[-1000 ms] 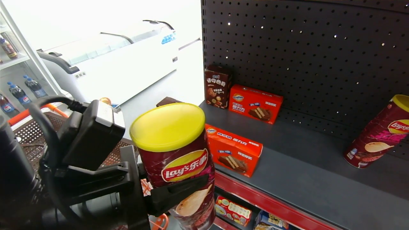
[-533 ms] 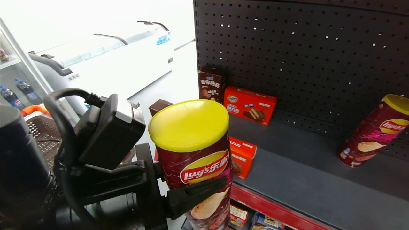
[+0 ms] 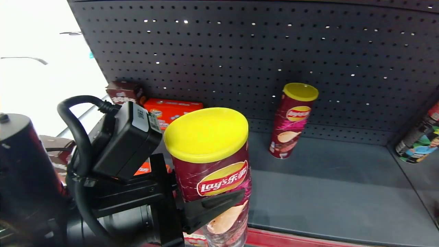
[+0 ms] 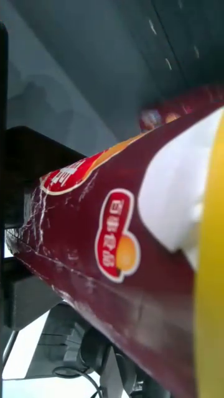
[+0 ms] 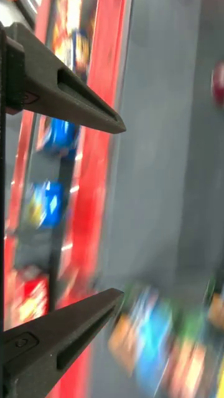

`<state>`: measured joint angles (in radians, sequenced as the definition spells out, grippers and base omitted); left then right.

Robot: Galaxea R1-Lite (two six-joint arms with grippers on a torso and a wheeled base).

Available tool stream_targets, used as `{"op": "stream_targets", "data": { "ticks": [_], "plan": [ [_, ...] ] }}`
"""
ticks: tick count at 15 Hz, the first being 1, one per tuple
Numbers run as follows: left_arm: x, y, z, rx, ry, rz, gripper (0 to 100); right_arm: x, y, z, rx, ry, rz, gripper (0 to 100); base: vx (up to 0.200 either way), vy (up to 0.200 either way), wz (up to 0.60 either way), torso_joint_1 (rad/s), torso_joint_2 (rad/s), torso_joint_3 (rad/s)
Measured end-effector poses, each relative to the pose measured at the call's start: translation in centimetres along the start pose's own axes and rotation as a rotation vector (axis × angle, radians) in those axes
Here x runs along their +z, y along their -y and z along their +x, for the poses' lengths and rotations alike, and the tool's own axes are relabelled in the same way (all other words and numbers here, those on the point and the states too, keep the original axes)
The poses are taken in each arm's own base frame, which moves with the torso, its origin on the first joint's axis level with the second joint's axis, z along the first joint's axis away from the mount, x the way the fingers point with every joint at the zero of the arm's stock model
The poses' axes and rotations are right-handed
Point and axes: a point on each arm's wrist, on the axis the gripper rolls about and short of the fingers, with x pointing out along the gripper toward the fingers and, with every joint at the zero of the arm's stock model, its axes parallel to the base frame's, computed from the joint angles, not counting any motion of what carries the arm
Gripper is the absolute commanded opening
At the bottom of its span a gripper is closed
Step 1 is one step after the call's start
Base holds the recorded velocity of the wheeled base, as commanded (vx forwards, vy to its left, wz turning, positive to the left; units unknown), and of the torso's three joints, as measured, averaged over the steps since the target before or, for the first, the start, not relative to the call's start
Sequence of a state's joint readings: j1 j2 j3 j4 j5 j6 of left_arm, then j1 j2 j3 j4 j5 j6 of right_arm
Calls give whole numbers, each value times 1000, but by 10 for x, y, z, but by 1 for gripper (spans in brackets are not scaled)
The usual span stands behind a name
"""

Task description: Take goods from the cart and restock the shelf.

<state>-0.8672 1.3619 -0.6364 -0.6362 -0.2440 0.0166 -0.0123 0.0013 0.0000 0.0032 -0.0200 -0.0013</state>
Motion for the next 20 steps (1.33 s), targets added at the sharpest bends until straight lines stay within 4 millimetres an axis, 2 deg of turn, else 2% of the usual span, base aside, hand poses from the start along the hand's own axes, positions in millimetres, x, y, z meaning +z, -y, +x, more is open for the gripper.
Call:
{"op": "stream_targets", "data": {
  "ticks": [20],
  "plan": [
    [-5,-3,-4,20,-18,-7,0,0,0,0,1,-1,1,100,0,0,-60,0,1,0]
  ]
}}
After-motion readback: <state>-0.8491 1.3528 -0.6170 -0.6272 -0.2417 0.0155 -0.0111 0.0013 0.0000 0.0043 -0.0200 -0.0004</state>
